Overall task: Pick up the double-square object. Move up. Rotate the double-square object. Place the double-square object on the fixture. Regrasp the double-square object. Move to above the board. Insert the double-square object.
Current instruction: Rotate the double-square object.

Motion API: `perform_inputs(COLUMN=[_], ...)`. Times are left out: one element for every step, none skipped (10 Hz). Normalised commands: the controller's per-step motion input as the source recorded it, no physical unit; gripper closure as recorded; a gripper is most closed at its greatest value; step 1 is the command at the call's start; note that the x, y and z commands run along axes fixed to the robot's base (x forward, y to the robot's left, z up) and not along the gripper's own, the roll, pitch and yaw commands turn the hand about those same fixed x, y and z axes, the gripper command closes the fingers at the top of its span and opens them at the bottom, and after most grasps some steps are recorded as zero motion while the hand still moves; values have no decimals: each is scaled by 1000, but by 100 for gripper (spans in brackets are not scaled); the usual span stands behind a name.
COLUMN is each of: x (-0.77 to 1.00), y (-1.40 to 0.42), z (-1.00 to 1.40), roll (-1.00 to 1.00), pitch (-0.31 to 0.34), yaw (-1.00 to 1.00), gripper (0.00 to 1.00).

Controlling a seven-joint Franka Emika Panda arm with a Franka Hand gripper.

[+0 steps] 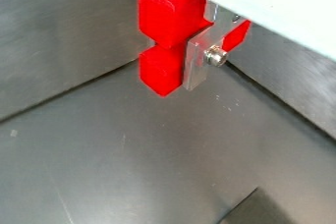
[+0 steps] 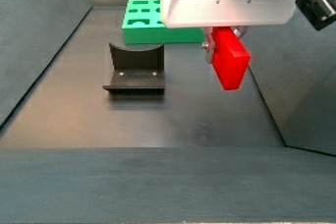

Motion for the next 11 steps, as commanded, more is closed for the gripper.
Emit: perform_inputs(x=[-6, -5, -5, -5, -5, -5, -5, -5, -5, -5, -5], y=[20, 19, 19, 19, 18, 18, 18, 18, 18, 18, 18], z=[-4, -4, -4, -3, -3, -3, -3, -3, -3, -3, -3], roll=[-6, -6, -6, -6, -6, -7, -7, -7, -7, -7, -8], pitch=[-1, -1, -1, -1, -1, -1, -1, -1, -1, -1, -2], yaw=[-1000, -1000, -1000, -1000, -1000, -1000, -1000, -1000, -1000, -1000, -1000], gripper=[100, 100, 100, 100, 100, 100, 100, 100, 100, 100, 100])
